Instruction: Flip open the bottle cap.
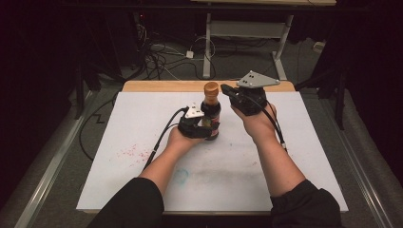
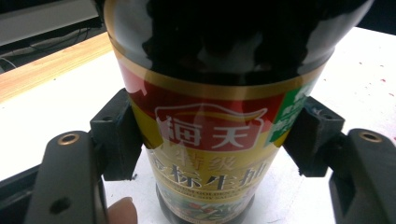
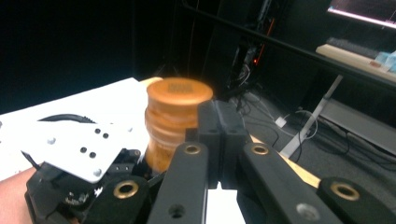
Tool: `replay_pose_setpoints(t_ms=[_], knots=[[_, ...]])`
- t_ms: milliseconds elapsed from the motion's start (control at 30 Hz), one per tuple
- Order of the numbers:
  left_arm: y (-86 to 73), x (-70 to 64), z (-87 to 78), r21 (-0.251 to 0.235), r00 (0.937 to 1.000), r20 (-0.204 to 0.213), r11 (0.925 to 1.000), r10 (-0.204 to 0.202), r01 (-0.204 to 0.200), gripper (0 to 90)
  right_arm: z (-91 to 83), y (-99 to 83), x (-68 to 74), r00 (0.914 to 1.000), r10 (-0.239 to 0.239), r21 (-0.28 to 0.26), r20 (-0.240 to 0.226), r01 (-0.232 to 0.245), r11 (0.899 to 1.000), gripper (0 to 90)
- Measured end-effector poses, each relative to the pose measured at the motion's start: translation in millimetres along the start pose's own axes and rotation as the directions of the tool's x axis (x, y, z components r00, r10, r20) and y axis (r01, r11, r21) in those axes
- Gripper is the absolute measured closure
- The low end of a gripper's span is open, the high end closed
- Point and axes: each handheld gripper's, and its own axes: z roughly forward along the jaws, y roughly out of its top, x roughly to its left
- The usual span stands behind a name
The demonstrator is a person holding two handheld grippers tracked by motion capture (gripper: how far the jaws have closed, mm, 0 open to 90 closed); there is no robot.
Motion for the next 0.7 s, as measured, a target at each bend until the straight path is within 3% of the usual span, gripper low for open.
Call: replay_pose_setpoints(t_ms=[367,700], knots=[[-0.1,-0.1,0.2,-0.001,1.0,-0.002,1.0,0.001,-0.001,28.7,2.9,-3.9,1.5,0.9992,-0.032,0.06,-0.024,0.033,0.998,90.0],[-0.7,-0.6,0.4,-0.007,1.0,-0.002,1.0,-0.002,0.002,28.7,5.4,-1.4,3.7,0.9984,-0.048,0.074,-0.031,0.05,0.996,90.0]])
